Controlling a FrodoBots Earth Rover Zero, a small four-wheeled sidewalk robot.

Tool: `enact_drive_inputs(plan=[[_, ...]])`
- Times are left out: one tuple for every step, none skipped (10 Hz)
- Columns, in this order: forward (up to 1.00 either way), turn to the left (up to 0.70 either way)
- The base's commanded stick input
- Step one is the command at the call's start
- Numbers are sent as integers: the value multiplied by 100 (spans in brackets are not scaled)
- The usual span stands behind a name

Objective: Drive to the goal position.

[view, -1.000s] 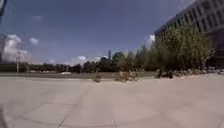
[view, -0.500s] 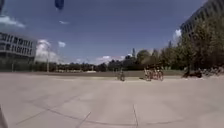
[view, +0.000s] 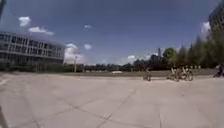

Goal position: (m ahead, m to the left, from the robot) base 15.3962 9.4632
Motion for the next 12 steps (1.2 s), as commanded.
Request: enact_drive_inputs(plan=[[0,0],[37,4],[100,10],[100,10],[100,10],[100,10],[100,10],[100,10],[100,10],[100,10],[100,10],[100,10]])
